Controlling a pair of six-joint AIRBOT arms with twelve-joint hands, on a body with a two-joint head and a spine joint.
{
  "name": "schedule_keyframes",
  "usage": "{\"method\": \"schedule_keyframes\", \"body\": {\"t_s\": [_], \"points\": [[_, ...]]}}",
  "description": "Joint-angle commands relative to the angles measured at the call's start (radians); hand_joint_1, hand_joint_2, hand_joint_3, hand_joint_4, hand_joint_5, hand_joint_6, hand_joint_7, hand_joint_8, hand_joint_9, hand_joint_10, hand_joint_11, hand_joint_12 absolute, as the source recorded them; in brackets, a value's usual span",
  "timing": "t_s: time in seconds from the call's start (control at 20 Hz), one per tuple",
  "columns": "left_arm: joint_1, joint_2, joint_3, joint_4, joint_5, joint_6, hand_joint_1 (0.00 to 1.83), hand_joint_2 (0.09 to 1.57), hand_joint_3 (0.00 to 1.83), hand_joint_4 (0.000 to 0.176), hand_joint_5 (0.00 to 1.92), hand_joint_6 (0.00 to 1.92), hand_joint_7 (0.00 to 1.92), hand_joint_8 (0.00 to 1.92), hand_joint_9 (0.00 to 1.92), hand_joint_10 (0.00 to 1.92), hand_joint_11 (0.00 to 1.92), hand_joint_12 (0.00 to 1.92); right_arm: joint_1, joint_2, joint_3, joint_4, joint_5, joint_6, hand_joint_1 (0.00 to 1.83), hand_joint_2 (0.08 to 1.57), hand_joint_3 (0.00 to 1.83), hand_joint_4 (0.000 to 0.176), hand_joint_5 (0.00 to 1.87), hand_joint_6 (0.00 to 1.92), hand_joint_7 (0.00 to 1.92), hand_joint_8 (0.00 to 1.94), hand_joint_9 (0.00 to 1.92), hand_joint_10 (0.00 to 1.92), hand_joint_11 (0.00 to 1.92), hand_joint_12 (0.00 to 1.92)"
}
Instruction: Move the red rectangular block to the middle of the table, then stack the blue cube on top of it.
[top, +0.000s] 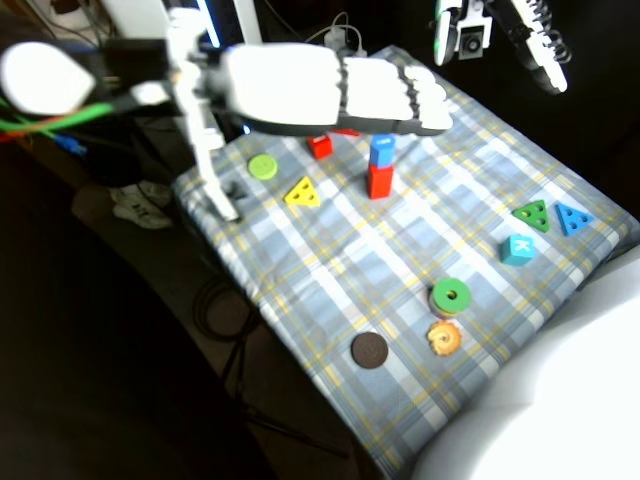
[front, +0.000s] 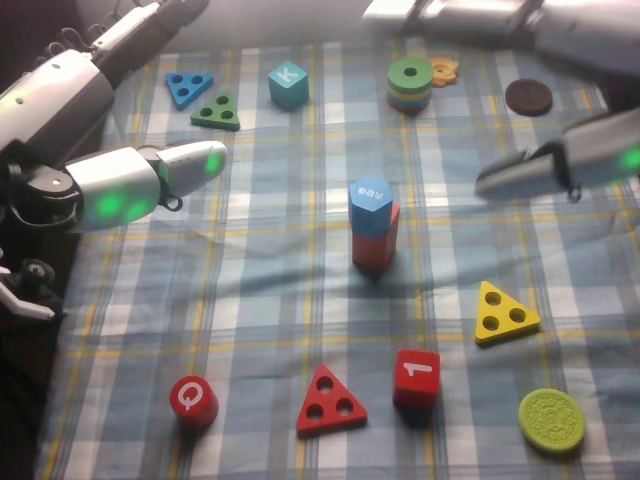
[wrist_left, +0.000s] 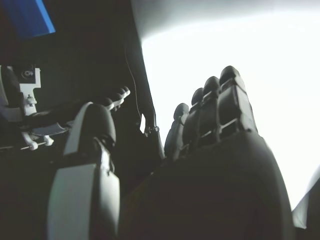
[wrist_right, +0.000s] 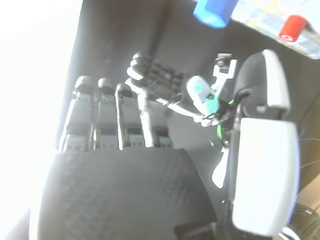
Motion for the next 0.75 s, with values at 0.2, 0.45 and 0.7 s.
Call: {"method": "schedule_keyframes", "body": {"t_s": [0.2,0.45,0.7], "points": [[-0.002,0.005,0.001,0.014,-0.153,-0.024,0.73,1.27,0.01,0.11,0.0,0.0,0.0,0.0,0.0,0.0,0.0,0.0,-0.093,0.045,-0.034,0.314,0.213,-0.211,0.41,1.07,0.02,0.091,0.0,0.0,0.0,0.0,0.0,0.0,0.0,0.0],[0.006,0.012,0.001,0.015,-0.198,-0.067,0.76,1.24,0.0,0.049,0.0,0.0,0.0,0.0,0.0,0.0,0.0,0.0,-0.22,0.077,-0.048,0.499,0.383,-0.251,0.52,1.07,0.0,0.056,0.0,0.0,0.0,0.0,0.0,0.0,0.0,0.0],[0.03,0.017,0.015,0.017,-0.263,-0.167,0.62,1.25,0.0,0.093,0.0,0.0,0.0,0.0,0.0,0.0,0.0,0.0,-0.402,0.099,-0.069,0.673,0.629,-0.251,0.53,1.12,0.02,0.082,0.0,0.0,0.0,0.0,0.0,0.0,0.0,0.0]]}}
